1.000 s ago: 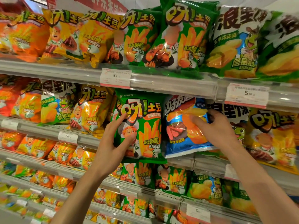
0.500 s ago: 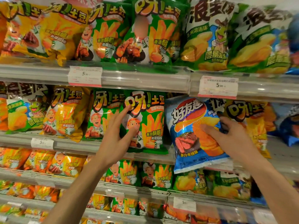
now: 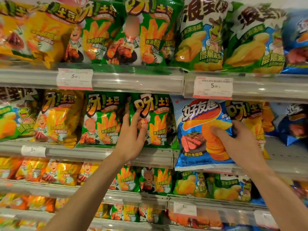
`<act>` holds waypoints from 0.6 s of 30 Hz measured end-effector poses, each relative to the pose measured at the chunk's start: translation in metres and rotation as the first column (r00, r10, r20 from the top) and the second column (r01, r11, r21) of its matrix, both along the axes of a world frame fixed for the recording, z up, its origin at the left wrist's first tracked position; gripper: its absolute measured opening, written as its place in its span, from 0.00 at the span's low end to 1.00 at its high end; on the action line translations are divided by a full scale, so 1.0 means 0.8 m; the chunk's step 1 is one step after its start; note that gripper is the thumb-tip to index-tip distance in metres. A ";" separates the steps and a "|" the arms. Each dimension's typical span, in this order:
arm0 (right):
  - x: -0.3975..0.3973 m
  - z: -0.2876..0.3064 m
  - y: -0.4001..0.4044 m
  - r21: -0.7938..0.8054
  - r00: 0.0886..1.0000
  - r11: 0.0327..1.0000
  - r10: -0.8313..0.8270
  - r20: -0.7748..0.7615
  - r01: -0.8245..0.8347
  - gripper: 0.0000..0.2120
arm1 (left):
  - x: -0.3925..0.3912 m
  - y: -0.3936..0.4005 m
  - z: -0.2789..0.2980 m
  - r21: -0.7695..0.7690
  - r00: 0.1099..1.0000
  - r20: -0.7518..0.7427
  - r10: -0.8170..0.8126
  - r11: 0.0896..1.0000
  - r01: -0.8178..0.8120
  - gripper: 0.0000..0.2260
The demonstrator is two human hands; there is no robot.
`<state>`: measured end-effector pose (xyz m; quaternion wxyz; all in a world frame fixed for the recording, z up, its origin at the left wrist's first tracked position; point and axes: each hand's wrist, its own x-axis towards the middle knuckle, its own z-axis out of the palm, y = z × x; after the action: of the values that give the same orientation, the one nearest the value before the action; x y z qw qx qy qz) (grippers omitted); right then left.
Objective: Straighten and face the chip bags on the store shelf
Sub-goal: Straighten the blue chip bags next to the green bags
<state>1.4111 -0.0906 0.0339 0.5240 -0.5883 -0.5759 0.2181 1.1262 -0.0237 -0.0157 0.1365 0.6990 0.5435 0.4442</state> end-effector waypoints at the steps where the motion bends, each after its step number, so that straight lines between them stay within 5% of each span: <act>1: 0.000 -0.002 0.001 -0.001 1.000 1.000 0.010 -0.015 -0.010 0.28 | 0.000 0.001 -0.005 -0.013 1.000 -0.008 -0.009 1.000 0.009 0.26; 4: -0.001 -0.008 0.005 -0.026 0.997 0.999 0.043 -0.063 -0.045 0.33 | -0.003 -0.002 -0.012 -0.023 0.999 -0.035 -0.010 1.000 0.009 0.27; 9: -0.004 -0.023 0.012 -0.035 0.976 0.993 0.106 -0.189 -0.114 0.05 | -0.005 -0.010 -0.011 0.130 0.995 -0.006 0.095 0.987 -0.093 0.25; 13: -0.021 -0.033 0.011 -0.053 0.956 0.986 0.137 -0.259 -0.156 0.08 | 0.001 -0.033 -0.015 0.304 0.990 0.114 0.080 0.946 -0.111 0.15; 15: -0.033 -0.039 0.011 -0.056 0.942 0.981 0.160 -0.296 -0.184 0.10 | 0.010 -0.053 -0.012 0.186 0.975 0.221 -0.027 0.982 -0.015 0.13; 18: -0.051 -0.049 0.009 -0.060 0.928 0.977 0.175 -0.328 -0.205 0.11 | 0.021 -0.074 -0.011 -0.010 0.936 0.313 -0.164 0.984 0.176 0.22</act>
<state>1.3700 -0.0837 -0.0053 0.5590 -0.5101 -0.5267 0.3871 1.1430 -0.0826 -0.0247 0.2713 0.6619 0.4610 0.5251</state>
